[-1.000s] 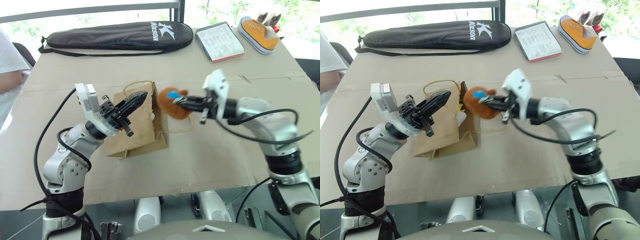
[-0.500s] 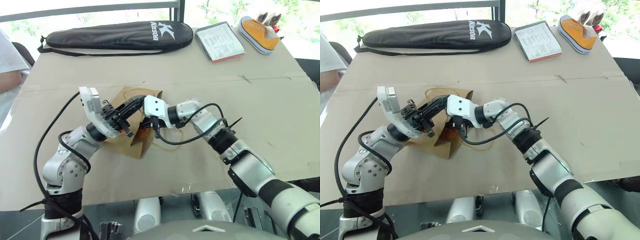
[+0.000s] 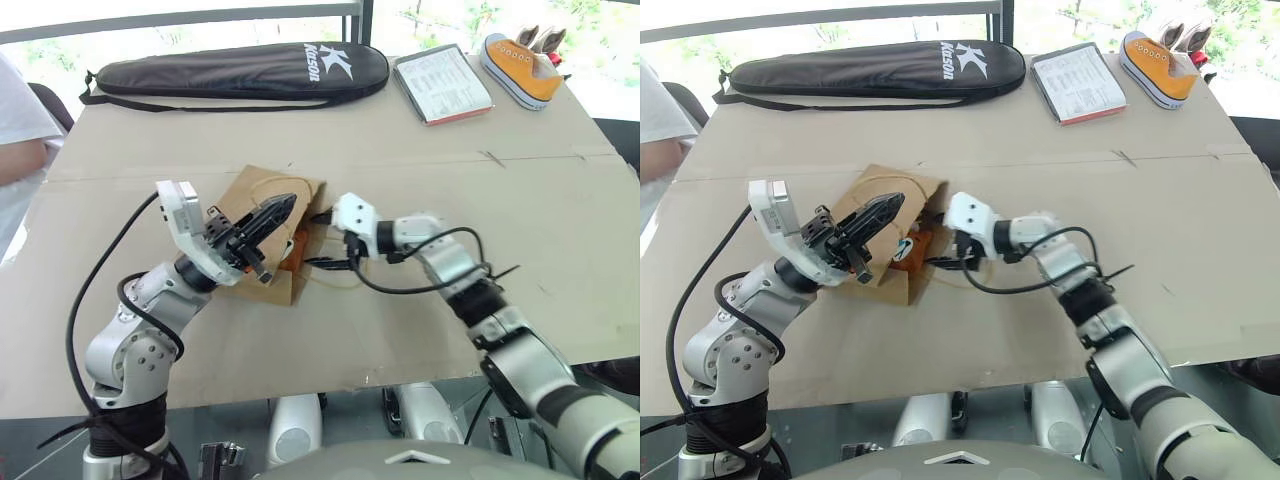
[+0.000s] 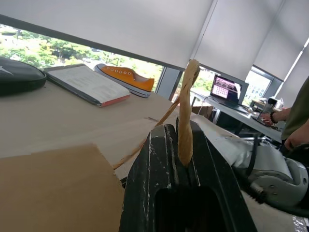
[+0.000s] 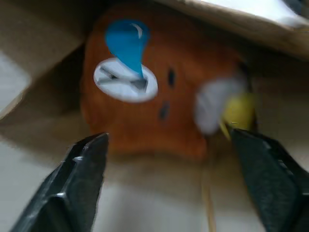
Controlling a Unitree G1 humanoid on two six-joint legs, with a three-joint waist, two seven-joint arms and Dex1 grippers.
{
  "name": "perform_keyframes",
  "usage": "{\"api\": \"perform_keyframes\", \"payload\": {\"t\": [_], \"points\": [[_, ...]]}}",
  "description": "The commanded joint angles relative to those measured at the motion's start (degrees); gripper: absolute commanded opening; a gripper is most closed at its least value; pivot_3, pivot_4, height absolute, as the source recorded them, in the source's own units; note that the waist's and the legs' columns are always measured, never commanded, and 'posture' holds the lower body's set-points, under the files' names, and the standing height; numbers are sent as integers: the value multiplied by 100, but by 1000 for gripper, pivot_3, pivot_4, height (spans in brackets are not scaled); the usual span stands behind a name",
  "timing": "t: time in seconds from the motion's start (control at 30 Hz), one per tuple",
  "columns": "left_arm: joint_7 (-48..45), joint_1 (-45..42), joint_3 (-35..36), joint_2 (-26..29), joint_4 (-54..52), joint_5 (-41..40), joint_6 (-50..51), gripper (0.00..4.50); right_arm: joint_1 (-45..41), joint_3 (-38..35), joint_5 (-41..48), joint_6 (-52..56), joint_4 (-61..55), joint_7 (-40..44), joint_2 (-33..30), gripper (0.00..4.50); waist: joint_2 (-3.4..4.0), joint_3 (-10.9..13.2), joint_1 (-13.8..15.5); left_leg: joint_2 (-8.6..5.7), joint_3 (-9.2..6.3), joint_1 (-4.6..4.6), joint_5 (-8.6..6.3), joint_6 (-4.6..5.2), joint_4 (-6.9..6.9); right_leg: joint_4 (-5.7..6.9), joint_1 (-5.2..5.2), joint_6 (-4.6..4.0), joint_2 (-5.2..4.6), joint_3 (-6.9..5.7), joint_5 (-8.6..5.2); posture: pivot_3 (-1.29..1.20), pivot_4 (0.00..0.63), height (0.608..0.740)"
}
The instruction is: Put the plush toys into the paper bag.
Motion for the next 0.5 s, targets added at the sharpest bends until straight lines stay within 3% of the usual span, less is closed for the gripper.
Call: {"api": "perform_keyframes", "payload": {"t": [0.03, 0.27, 0.37, 0.5], "points": [[-14, -135, 131, 11, 78, -78, -67, 0, 309, -297, 452, 1037, -1511, 12, -352, 3866, 0, 0, -8, 0, 1, 0, 0, 0, 0, 0, 0, 0, 0, 0, 0, 0, 150, 740], [-109, -307, 84, 20, 238, -47, -92, 0, 1077, -635, 724, 3238, -3067, -691, -1059, 3866, -1, -1, 5, -1, 3, 0, 0, 0, 1, -4, 0, 0, 0, 2, -1, 0, 150, 740], [-106, -383, 142, 5, 286, -101, -102, 0, 1480, -990, 1147, 4644, -3349, -1161, -955, 3866, -3, -2, 13, -1, 3, 0, 0, 0, 3, -4, 0, -18, 0, 3, -11, 0, 150, 740], [111, -499, 300, -154, 345, -476, 36, 0, 1540, -1018, 1280, 4921, -2832, -1493, -574, 3866, -6, -4, -22, -1, 8, 5, 0, 1, 3, -3, 0, -19, 1, 12, -11, 0, 150, 740]]}}
